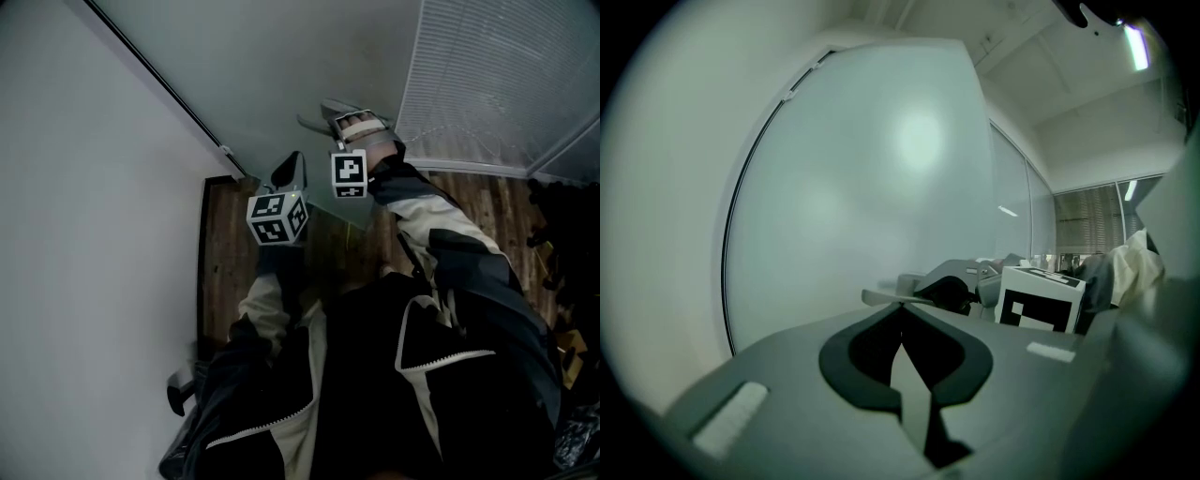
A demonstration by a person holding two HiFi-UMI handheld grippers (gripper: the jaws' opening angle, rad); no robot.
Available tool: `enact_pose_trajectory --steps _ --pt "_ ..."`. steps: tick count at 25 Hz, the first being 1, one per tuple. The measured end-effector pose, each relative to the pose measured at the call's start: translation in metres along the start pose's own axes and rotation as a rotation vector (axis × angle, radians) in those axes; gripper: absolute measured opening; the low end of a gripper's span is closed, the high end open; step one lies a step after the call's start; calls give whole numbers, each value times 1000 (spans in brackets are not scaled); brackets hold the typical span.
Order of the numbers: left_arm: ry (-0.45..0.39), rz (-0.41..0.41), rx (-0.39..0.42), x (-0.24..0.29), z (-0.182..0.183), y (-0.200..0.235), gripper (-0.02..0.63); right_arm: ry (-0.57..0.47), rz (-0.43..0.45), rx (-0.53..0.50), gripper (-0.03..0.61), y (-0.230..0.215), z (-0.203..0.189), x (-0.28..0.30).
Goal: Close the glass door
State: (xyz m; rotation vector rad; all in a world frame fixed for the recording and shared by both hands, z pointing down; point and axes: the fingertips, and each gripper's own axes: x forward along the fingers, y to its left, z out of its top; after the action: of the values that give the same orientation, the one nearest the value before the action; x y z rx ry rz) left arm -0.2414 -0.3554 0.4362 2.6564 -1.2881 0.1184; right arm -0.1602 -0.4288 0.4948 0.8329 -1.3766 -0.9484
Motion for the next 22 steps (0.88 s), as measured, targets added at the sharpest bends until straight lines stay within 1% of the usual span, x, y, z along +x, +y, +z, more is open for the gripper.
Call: enact_pose_trajectory --steps 8,13,17,22 --pt "-3 25 5 33 7 -13 0 -9 4 -24 130 -10 -39 32" --pt "-7 49 -11 59 9 -17 0 0 20 -71 130 -20 -69 66" --pt "2 45 1 70 6 -30 0 30 27 -115 130 -32 -94 90" --pt "22 63 -27 79 -6 -35 0 74 45 -158 133 -42 -123 130"
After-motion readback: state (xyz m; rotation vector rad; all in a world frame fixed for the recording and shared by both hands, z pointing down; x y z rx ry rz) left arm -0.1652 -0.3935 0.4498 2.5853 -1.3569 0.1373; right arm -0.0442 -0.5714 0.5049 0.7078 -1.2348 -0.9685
